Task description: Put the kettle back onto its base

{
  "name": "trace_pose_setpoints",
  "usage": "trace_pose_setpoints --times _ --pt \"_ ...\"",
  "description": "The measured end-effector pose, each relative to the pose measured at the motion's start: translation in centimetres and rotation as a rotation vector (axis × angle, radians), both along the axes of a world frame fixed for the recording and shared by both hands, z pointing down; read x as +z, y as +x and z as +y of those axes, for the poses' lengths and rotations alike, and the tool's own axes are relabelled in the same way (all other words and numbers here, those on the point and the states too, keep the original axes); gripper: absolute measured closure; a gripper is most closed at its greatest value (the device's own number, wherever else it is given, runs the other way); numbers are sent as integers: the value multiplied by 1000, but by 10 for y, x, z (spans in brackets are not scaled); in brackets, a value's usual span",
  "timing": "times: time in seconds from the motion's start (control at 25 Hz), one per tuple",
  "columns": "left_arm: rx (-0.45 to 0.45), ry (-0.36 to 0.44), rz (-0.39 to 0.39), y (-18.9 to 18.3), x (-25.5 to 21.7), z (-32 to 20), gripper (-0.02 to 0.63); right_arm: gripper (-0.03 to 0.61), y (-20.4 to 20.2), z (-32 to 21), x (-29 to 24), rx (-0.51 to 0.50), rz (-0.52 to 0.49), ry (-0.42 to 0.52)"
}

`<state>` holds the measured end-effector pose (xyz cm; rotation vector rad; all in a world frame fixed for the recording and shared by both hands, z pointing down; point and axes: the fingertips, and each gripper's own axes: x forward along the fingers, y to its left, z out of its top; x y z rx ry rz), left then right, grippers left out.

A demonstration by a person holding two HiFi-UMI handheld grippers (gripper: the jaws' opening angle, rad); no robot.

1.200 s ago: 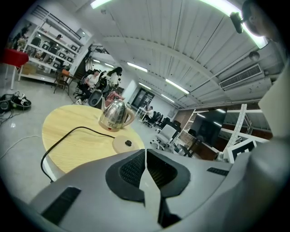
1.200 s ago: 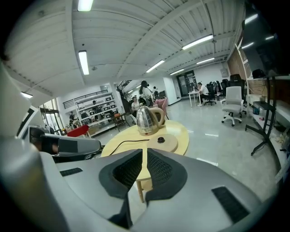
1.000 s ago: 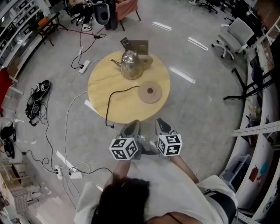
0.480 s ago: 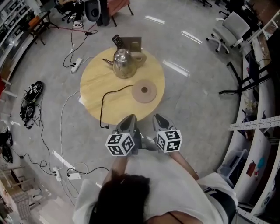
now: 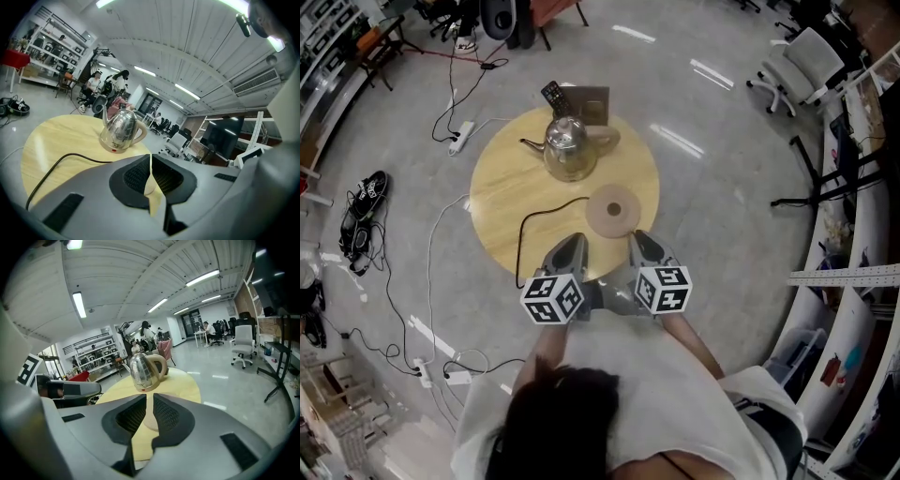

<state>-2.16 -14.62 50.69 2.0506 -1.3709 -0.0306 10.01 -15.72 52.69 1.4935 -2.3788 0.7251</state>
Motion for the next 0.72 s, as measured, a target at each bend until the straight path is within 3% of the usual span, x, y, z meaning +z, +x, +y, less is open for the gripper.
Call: trace_pose_setpoints --times 0.04,0.12,0.16,0.72 --pt "-4 -1 0 -4 -1 -6 578 543 -2 -9 -2 -1 -2 2" --pt "-10 0 -2 -11 -2 -19 578 454 -8 -27 -2 -17 -11 -3" --pt "-13 0 -2 -15 -1 -25 578 442 -11 -36 -1 -22 -12 -7" --pt "-3 -50 -3 -62 21 -101 578 356 -30 -164 10 94 75 36"
